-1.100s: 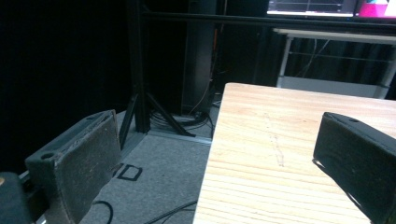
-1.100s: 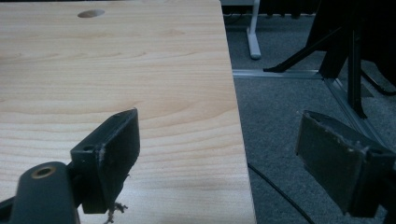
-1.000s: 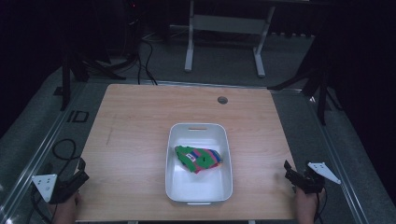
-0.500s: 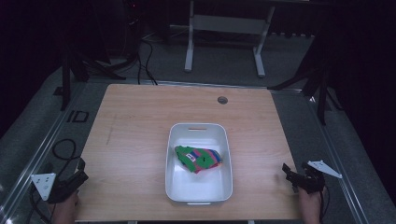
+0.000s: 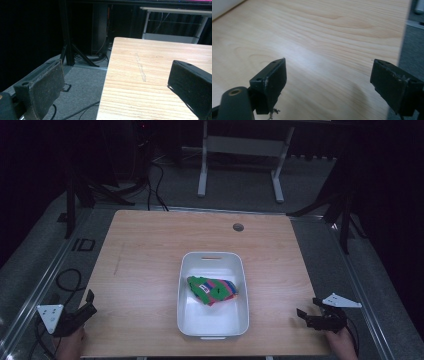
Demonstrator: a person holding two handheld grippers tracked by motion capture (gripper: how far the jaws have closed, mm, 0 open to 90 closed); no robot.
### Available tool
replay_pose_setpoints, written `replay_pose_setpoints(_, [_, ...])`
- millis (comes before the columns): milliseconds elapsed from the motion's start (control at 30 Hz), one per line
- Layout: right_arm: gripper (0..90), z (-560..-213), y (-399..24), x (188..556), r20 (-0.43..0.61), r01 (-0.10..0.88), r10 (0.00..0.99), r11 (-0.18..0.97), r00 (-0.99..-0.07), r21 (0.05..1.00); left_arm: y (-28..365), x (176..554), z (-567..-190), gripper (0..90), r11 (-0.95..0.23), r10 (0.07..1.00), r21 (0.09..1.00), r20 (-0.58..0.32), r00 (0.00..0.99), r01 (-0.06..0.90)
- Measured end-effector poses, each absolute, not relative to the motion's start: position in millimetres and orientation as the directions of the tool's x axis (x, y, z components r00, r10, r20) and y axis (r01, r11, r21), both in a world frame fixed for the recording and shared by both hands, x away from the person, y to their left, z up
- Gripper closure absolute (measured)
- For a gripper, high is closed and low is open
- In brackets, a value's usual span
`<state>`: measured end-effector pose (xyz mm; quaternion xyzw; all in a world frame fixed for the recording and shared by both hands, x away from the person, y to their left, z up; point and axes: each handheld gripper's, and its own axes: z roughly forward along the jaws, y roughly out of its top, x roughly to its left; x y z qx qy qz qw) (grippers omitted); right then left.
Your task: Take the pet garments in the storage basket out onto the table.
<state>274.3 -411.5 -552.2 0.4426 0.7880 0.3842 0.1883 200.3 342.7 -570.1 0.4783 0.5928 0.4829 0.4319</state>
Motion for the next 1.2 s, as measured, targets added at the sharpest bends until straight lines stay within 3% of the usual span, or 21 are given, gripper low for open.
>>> replay_pose_setpoints(233, [12.9, -543, -394, 278, 0.101, 0.543, 0.730, 0.401, -0.676, 0.738, 342, 201, -570, 1.2, 0.071, 0.988, 0.985, -0.047, -0.149, 0.155])
replay_pose_setpoints(533, [13.0, -532, -355, 278, 0.099, 0.459, 0.555, 0.559, -0.826, 0.691, 341, 201, -570, 1.2, 0.063, 0.990, 0.985, -0.041, -0.133, 0.162])
replay_pose_setpoints(1200, [13.2, -464, -274, 292, 0.047, 0.265, 0.326, 0.665, -0.944, 0.698, 340, 202, -571, 1.2, 0.050, 0.993, 0.984, -0.030, -0.116, 0.170])
